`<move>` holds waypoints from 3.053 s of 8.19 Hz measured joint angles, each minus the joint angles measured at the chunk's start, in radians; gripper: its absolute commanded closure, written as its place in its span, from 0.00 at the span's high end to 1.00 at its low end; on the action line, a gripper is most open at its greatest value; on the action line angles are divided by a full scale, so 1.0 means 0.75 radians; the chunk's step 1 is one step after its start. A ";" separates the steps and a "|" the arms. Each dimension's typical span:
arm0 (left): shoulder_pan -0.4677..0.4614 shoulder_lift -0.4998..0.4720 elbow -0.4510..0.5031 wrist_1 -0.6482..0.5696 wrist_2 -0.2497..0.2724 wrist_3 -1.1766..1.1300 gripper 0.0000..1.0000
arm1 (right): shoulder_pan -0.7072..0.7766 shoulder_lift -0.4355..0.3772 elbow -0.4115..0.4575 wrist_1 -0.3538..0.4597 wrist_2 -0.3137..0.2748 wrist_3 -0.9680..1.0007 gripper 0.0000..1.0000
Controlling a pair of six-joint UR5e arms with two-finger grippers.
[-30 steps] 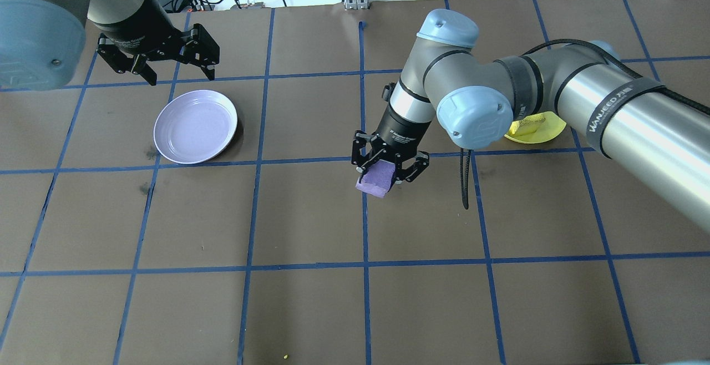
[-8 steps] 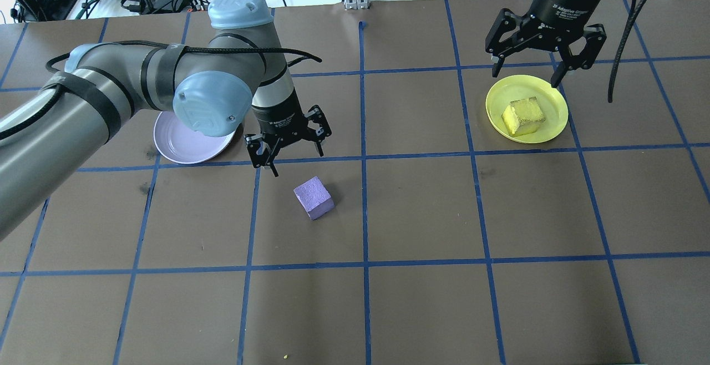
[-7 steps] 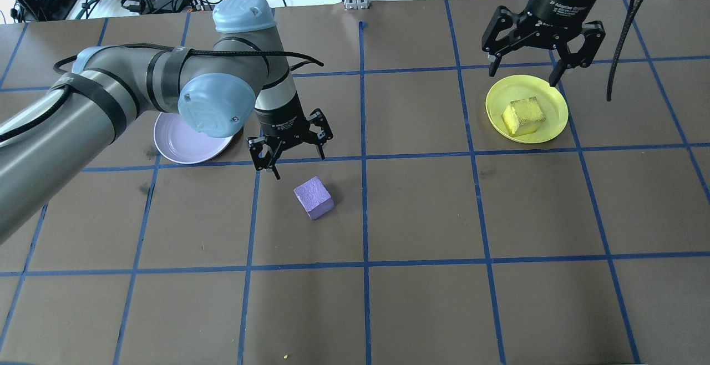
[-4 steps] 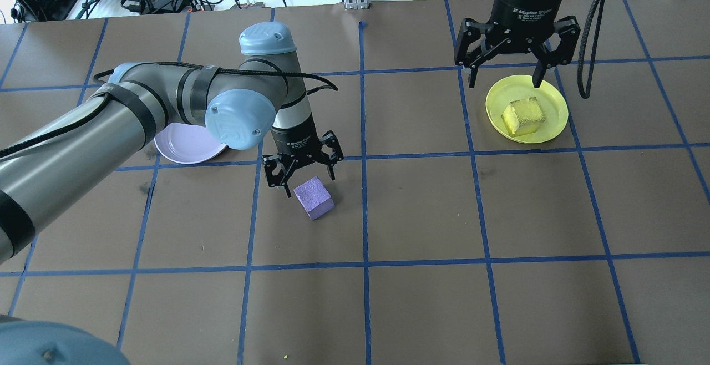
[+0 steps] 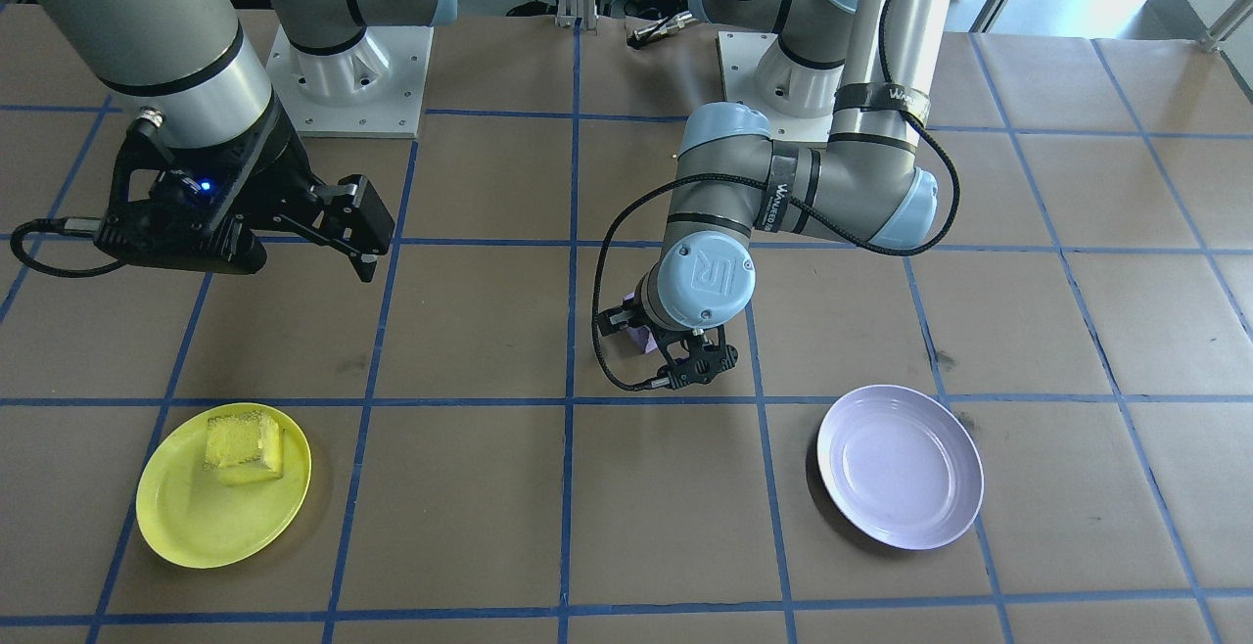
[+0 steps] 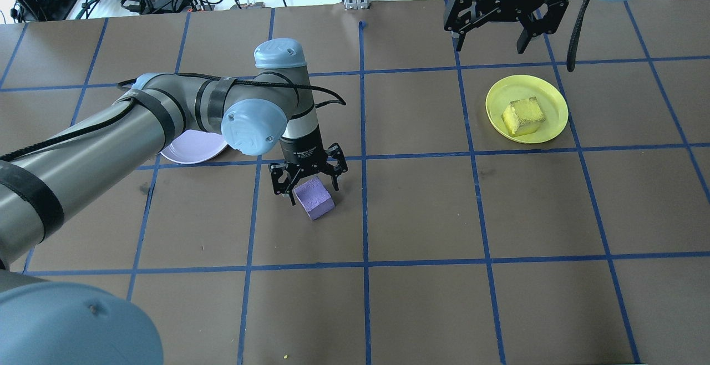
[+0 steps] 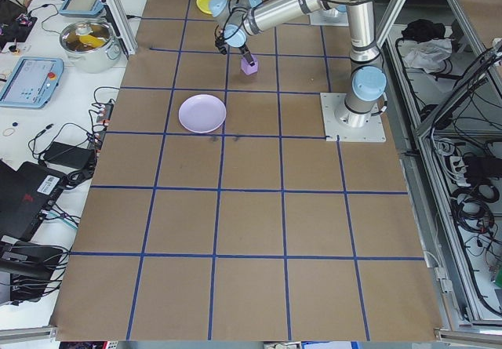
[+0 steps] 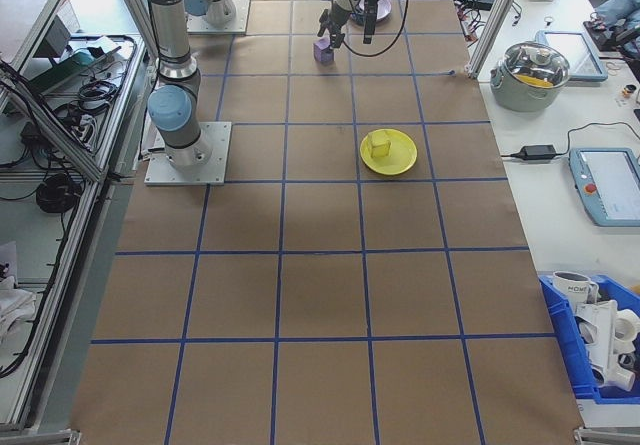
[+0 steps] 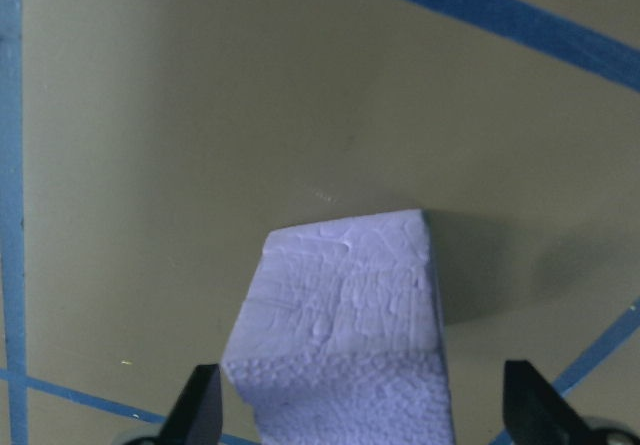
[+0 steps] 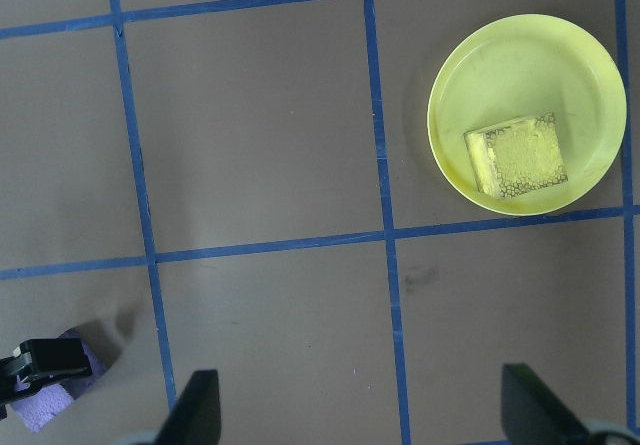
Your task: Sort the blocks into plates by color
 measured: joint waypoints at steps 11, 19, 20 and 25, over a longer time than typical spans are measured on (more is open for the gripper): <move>0.214 0.071 0.241 -0.069 0.147 0.506 0.00 | 0.006 -0.140 0.156 -0.080 -0.002 -0.089 1.00; 0.572 -0.049 0.329 0.102 0.252 1.138 1.00 | 0.007 -0.151 0.189 -0.076 -0.001 -0.091 1.00; 0.576 -0.074 0.329 0.120 0.256 1.137 1.00 | 0.007 -0.152 0.193 -0.075 -0.002 -0.092 1.00; 0.564 -0.009 0.331 0.113 0.268 1.118 1.00 | 0.006 -0.153 0.195 -0.075 -0.002 -0.092 1.00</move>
